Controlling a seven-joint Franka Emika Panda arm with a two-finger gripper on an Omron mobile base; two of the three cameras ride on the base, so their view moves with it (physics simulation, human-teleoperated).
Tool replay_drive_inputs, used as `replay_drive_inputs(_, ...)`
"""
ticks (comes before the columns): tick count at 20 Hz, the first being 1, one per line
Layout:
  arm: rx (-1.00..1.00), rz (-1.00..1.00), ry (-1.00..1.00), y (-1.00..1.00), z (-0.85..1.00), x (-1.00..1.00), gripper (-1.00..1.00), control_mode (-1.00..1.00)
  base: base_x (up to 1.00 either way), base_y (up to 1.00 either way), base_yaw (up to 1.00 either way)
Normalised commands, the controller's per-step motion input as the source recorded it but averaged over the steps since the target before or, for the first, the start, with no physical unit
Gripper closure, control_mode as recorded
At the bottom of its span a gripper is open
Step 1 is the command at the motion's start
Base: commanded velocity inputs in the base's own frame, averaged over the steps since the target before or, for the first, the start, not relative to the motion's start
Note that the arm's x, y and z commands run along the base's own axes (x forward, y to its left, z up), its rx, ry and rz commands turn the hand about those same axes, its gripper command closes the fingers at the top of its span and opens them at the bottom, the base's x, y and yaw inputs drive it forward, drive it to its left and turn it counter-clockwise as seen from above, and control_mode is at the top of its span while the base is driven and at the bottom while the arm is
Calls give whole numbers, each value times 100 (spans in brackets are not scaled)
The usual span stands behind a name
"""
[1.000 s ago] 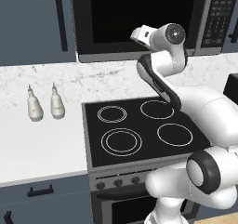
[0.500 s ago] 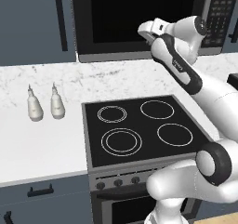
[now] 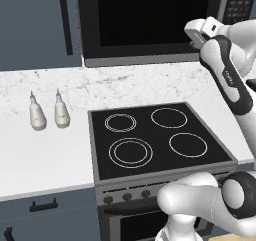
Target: Open the microwave, place the bowl with waffle inside the microwave, then close the microwave door and turn it on.
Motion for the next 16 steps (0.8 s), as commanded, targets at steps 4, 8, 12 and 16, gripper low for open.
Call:
replay_drive_inputs(4,25,-3,5,-99,0,-64,100,-100,0,0,0)
replay_drive_inputs(8,32,0,9,-91,0,-38,100,-100,0,0,0)
replay_drive_inputs(12,22,-6,4,-38,-4,0,100,-100,0,0,0)
replay_drive_inputs(16,12,-5,0,-8,0,4,100,-100,0,0,0)
